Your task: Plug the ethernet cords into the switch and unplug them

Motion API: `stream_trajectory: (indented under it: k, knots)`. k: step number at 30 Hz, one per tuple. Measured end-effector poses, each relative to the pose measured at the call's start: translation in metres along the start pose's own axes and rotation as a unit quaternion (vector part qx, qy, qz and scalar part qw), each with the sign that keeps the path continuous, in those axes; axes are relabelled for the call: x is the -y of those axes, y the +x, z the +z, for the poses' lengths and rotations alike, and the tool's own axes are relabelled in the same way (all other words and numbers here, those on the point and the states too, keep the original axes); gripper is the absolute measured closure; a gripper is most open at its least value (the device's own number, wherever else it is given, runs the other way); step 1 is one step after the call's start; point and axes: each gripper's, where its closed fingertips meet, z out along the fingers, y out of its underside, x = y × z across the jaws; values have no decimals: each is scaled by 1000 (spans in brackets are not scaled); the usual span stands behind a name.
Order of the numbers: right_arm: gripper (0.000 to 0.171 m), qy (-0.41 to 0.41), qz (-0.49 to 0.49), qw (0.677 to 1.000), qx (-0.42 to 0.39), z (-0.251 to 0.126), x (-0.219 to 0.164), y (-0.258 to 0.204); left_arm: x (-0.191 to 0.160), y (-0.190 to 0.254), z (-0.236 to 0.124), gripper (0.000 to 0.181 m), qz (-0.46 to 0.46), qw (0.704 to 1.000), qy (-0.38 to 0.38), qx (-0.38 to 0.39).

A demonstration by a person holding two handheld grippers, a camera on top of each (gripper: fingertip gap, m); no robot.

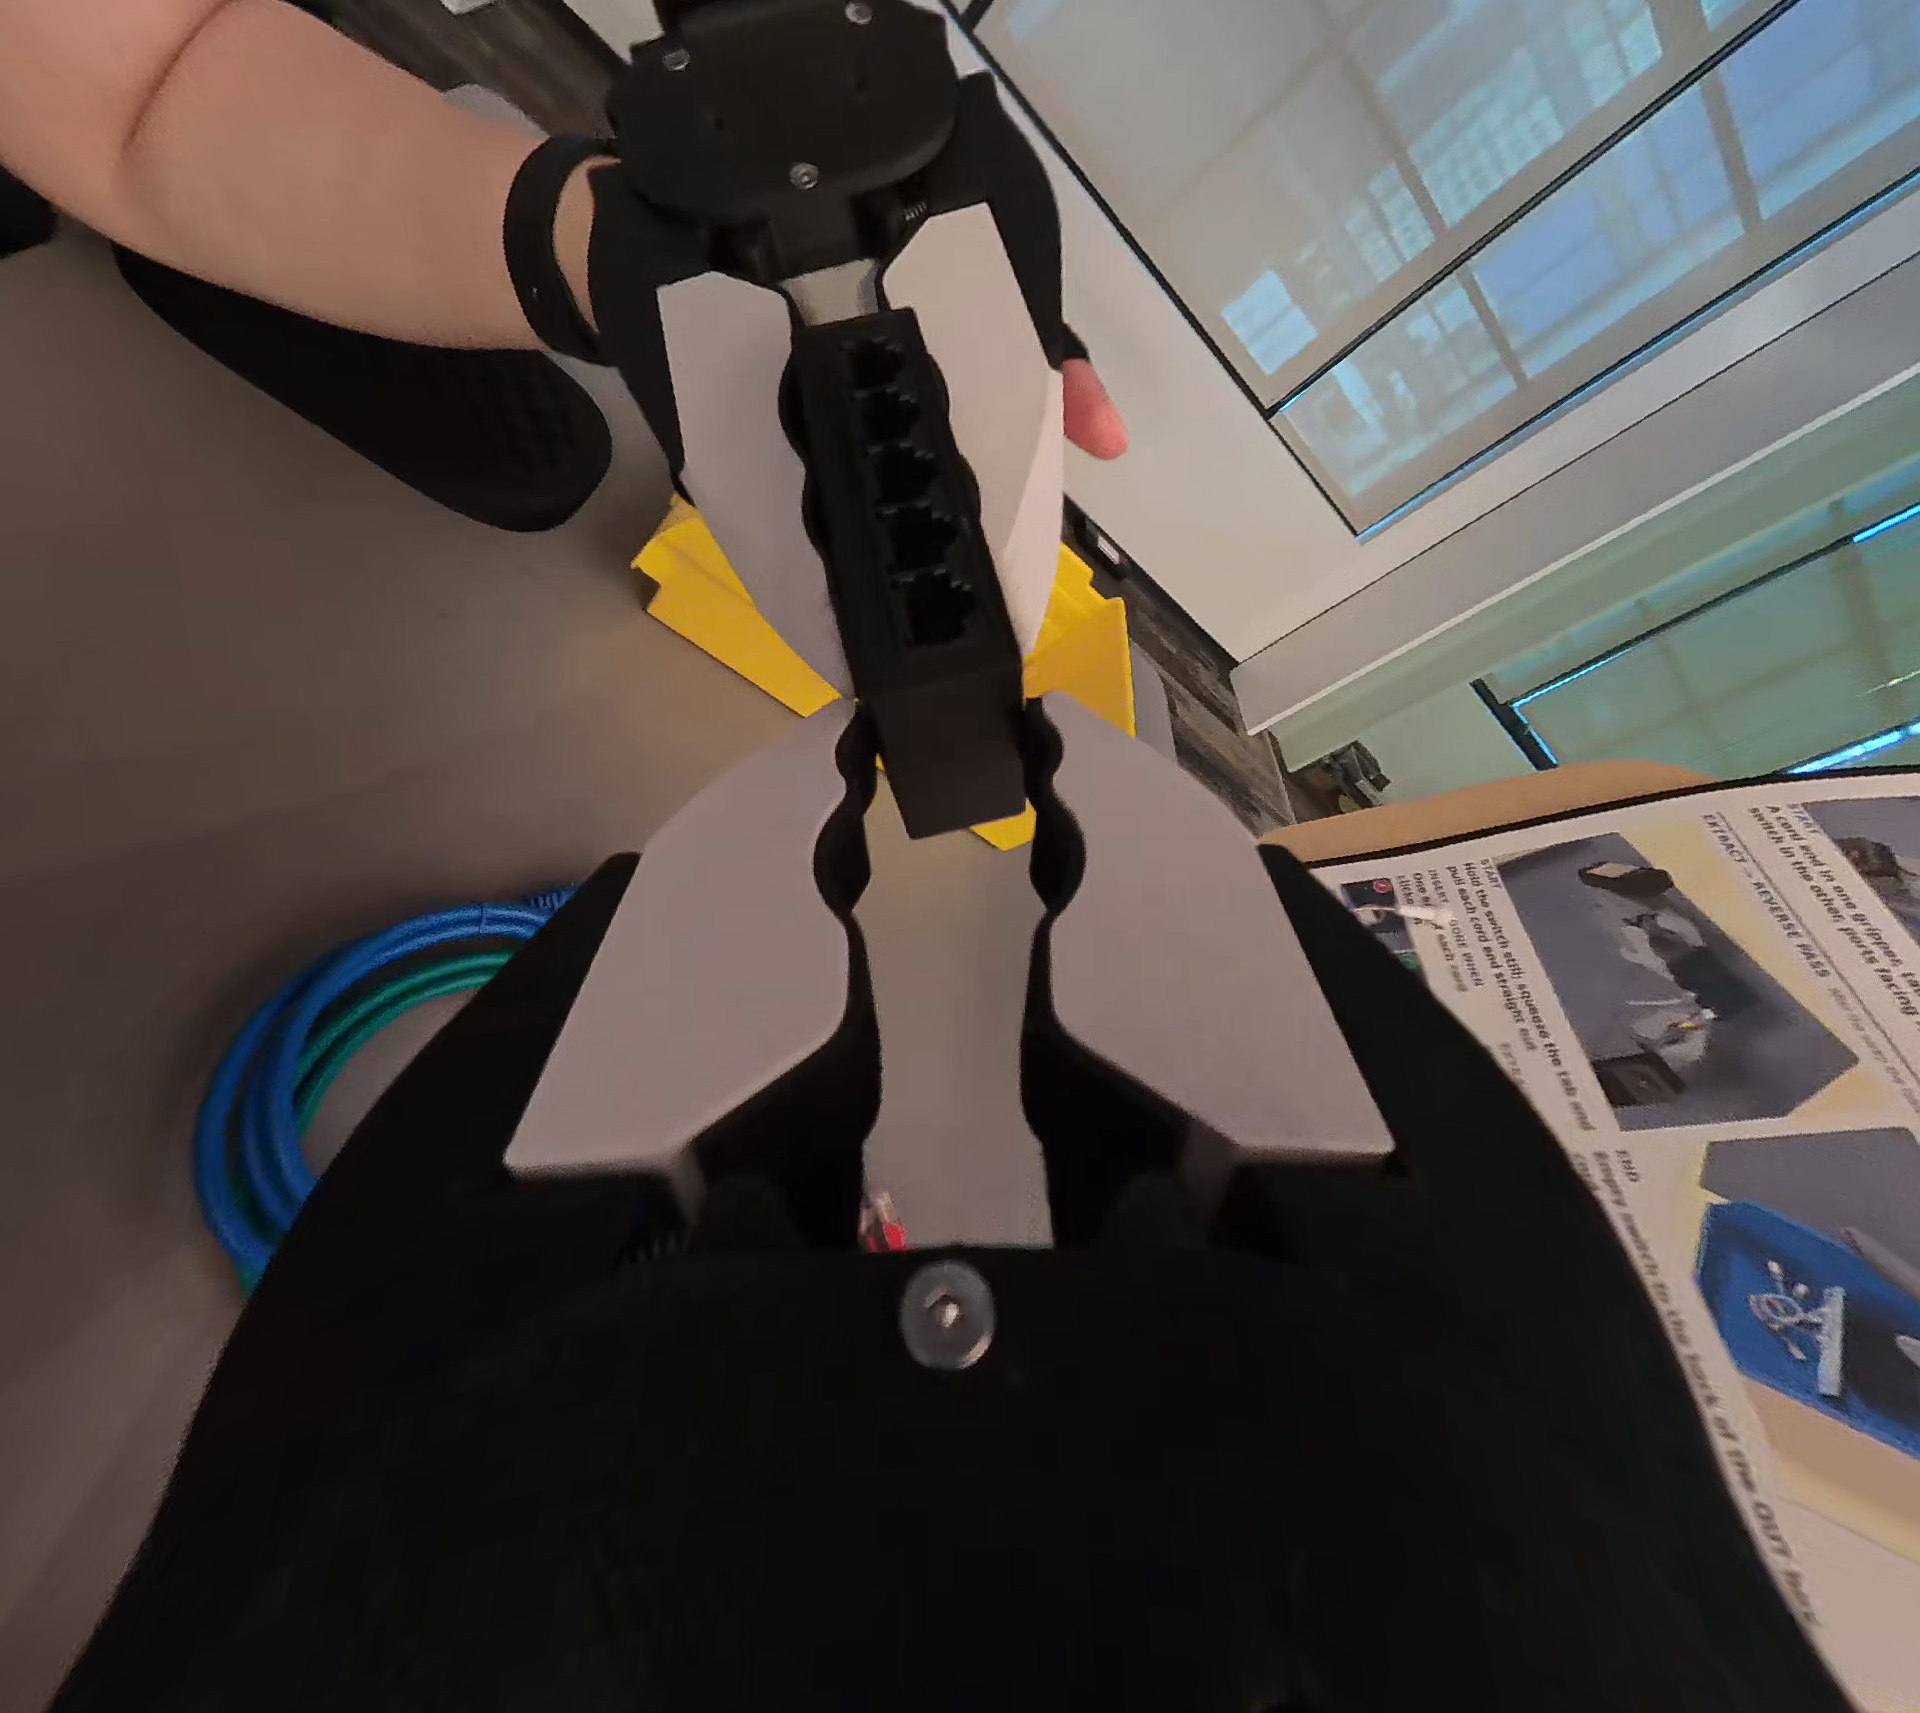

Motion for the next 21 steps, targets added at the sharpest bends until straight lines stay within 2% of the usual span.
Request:
stream_trajectory:
  k: [2,4,6,8,10,13,17,21]
  knots:
    - [142,-4,11,1000,-13,0,-2,4,-3,-5,-1,152,10,1000,-21,16]
    - [135,-20,23,997,-72,-11,-3,23,-10,-20,-6,152,27,997,-51,55]
    - [133,-20,71,988,-134,-31,8,44,-17,-38,-16,152,7,994,-70,88]
    - [121,-48,125,972,-195,-50,14,57,-29,-56,-27,152,-7,987,-99,126]
    - [121,-108,175,944,-259,-59,8,57,-44,-72,-38,152,12,975,-152,164]
    - [121,-213,236,897,-306,-56,-30,20,-53,-82,-48,152,23,964,-188,186]
    - [125,-291,354,836,-302,-34,-98,-47,-44,-79,-49,152,-9,973,-160,168]
    - [128,-368,345,805,-312,-16,-129,-90,-39,-78,-54,152,-9,974,-159,161]
